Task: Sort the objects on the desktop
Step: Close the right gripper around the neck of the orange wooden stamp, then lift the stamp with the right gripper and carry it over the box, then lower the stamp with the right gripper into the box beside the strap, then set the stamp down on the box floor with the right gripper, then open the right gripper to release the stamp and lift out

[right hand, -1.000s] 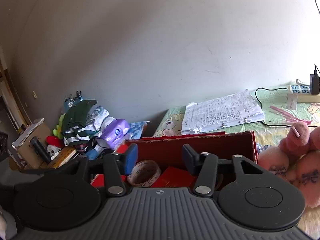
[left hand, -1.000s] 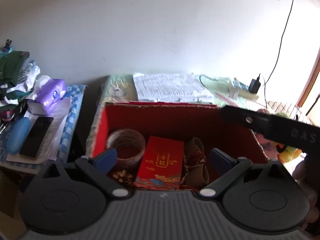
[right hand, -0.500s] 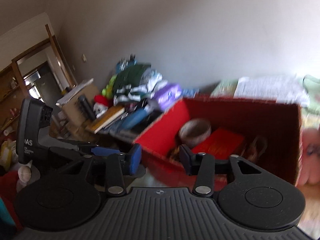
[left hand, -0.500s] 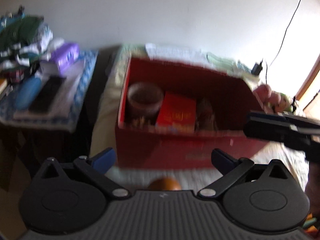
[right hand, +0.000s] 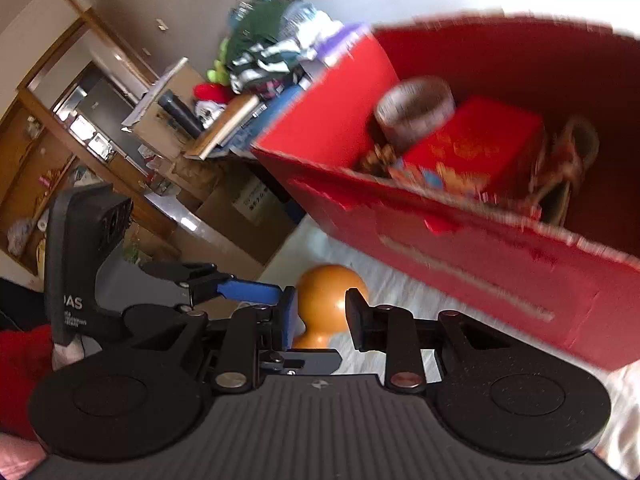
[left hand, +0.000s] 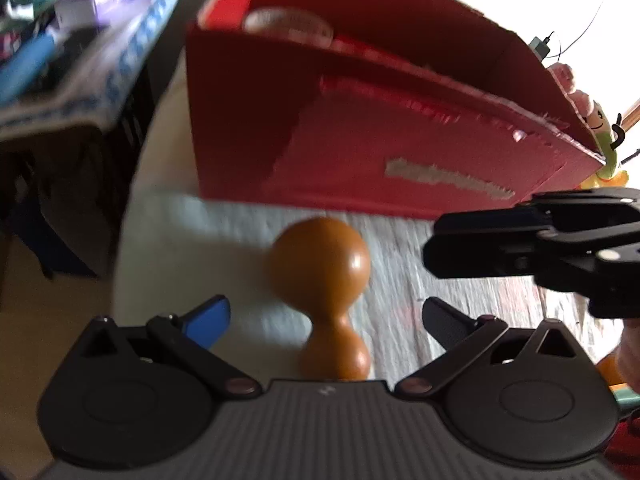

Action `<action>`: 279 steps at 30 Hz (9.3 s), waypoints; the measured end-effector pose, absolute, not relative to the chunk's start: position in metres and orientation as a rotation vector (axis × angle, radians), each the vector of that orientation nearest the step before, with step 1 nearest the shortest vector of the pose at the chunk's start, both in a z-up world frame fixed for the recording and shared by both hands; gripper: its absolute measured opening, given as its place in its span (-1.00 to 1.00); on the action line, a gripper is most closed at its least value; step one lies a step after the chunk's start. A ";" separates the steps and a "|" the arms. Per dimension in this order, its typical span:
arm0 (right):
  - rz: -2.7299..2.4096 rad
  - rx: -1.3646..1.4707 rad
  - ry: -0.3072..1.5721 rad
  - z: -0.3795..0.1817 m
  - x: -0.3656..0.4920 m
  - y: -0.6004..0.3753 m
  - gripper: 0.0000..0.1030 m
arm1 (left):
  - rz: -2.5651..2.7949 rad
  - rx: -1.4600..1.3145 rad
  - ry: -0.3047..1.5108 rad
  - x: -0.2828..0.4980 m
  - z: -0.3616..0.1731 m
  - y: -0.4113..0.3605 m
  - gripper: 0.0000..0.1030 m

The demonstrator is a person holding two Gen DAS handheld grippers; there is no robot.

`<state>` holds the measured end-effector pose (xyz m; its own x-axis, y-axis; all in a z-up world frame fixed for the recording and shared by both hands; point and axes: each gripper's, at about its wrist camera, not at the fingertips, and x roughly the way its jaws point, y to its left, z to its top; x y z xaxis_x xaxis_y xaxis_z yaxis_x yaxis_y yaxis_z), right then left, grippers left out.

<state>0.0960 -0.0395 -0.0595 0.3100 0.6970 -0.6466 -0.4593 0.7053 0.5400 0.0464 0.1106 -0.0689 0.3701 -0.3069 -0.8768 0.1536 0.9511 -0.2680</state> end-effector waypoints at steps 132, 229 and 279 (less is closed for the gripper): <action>0.113 0.263 1.002 -0.017 0.207 -0.124 -0.61 | -0.624 0.211 1.085 0.235 -0.019 -0.044 0.50; 0.075 0.370 0.884 -0.049 0.206 -0.109 -0.77 | -0.254 0.265 1.050 0.241 -0.030 -0.001 0.91; 0.021 0.260 0.889 -0.043 0.189 -0.095 -0.50 | -0.204 0.184 1.155 0.215 -0.028 0.011 0.93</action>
